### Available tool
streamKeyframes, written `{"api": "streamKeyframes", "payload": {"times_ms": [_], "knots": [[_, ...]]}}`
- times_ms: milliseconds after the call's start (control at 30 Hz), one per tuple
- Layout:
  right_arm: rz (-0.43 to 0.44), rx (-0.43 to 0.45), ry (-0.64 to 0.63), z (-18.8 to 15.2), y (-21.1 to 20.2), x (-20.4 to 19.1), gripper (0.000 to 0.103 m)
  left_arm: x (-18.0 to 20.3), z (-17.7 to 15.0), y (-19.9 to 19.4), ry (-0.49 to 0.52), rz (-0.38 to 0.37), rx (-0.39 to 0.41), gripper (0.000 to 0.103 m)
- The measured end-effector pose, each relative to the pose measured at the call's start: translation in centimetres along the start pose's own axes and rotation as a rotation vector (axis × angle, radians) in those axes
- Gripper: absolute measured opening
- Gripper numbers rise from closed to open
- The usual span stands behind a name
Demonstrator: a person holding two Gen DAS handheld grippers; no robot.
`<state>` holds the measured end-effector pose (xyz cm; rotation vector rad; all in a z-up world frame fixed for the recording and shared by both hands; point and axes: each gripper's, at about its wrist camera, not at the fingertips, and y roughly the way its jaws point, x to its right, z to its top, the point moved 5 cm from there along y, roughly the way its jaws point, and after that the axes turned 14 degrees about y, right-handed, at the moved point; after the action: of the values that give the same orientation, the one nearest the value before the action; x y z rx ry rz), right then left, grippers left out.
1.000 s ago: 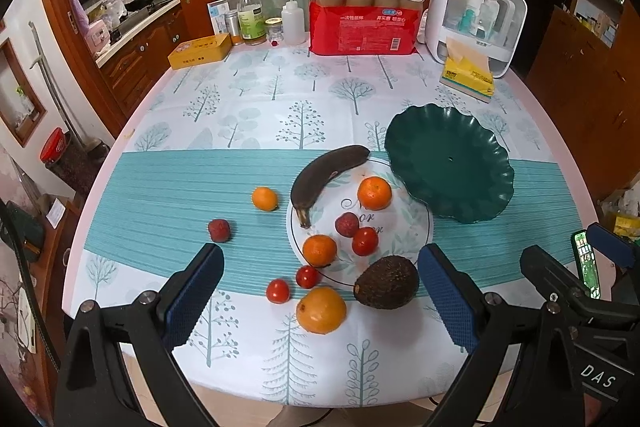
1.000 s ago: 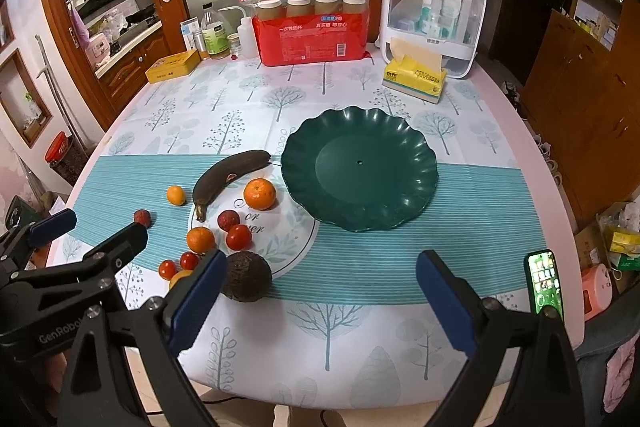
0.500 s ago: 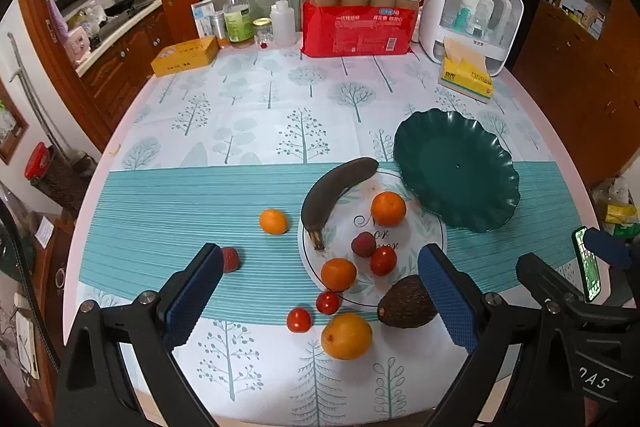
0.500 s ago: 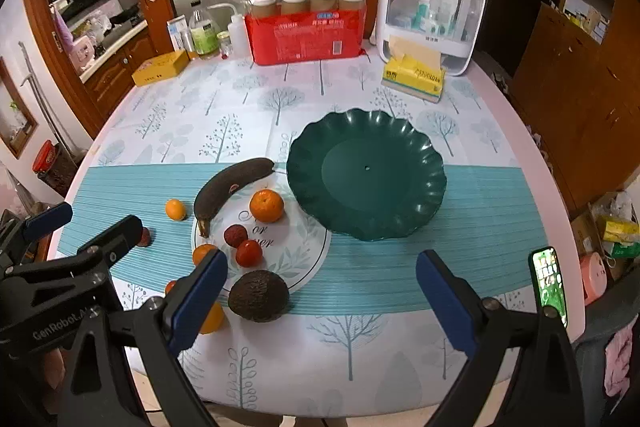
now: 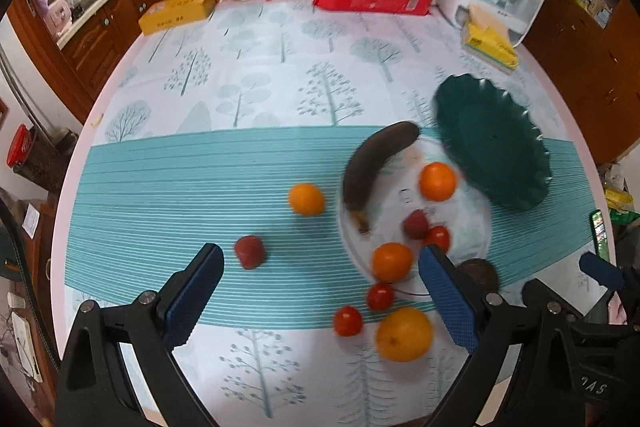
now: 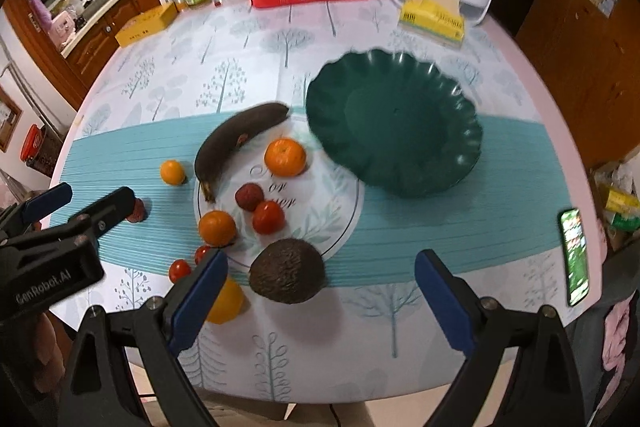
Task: Organize fruits
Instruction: 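Grasp the red lychee with the left gripper while the right gripper grasps the avocado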
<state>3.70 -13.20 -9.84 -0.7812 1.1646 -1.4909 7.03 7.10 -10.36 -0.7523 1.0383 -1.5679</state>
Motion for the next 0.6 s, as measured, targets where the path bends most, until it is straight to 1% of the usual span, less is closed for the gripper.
{"api": "streamKeyframes", "payload": {"times_ms": [200, 333, 433, 500, 600], "knots": [[0.005, -0.052, 0.067, -1.3, 3.2, 0.0, 0.095, -3.8, -1.4, 3.4, 0.030, 0.059, -0.044, 0.097], [0.015, -0.098, 0.113, -2.2, 5.1, 0.3, 0.093, -5.9, -2.4, 6.2, 0.041, 0.076, -0.089, 0.097], [0.023, -0.134, 0.136, -2.8, 6.3, 0.5, 0.091, -7.0, -2.7, 7.8, 0.037, 0.070, -0.104, 0.097], [0.030, -0.155, 0.141, -3.3, 7.1, 0.4, 0.089, -7.4, -3.0, 8.7, 0.021, 0.047, -0.117, 0.097], [0.059, -0.176, 0.142, -3.7, 7.9, 0.1, 0.088, -7.5, -3.5, 9.9, 0.003, 0.002, -0.149, 0.093]]}}
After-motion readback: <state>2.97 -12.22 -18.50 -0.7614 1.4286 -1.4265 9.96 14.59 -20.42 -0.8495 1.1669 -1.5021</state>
